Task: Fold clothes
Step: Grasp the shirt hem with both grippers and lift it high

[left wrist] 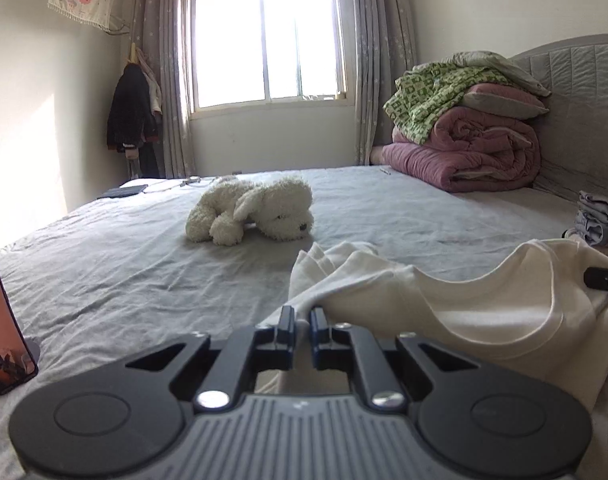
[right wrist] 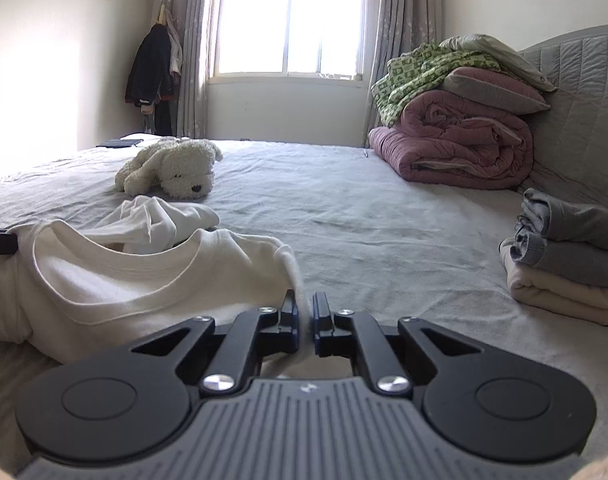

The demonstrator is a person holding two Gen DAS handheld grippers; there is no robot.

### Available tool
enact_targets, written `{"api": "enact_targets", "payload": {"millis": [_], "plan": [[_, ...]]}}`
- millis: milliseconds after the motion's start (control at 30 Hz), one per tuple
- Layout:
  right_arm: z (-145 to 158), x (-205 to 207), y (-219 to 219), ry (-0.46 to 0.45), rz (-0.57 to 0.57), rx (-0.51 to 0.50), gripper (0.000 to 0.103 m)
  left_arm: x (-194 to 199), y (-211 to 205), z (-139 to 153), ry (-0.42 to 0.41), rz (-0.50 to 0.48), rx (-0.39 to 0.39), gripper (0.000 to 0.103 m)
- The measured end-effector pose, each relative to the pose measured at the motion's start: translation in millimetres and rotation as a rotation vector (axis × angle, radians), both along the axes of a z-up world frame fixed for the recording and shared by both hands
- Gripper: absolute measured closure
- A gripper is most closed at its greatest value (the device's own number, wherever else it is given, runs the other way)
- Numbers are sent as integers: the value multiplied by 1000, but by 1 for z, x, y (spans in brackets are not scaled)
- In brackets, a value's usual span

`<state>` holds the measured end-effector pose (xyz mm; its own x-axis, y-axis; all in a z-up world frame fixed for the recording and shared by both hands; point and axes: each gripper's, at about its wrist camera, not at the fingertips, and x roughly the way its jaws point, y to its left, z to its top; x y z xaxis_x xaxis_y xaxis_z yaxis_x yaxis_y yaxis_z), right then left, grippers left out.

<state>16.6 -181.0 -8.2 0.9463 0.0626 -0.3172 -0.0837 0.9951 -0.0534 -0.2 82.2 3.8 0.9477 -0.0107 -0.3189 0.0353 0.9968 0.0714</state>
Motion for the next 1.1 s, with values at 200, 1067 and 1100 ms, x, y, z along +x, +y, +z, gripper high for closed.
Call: {"api": "enact_targets", "payload": {"millis": [200, 1067, 1100], "plan": [[39, -42, 6, -201, -6, -34, 99, -42, -6, 42, -219, 45, 11, 96], [223, -156, -32, -692, -110, 9, 99, -154, -48, 248, -689, 71, 138, 96], [225, -159, -33, -700, -111, 9, 99, -156, -50, 250, -699, 74, 147, 96]]}}
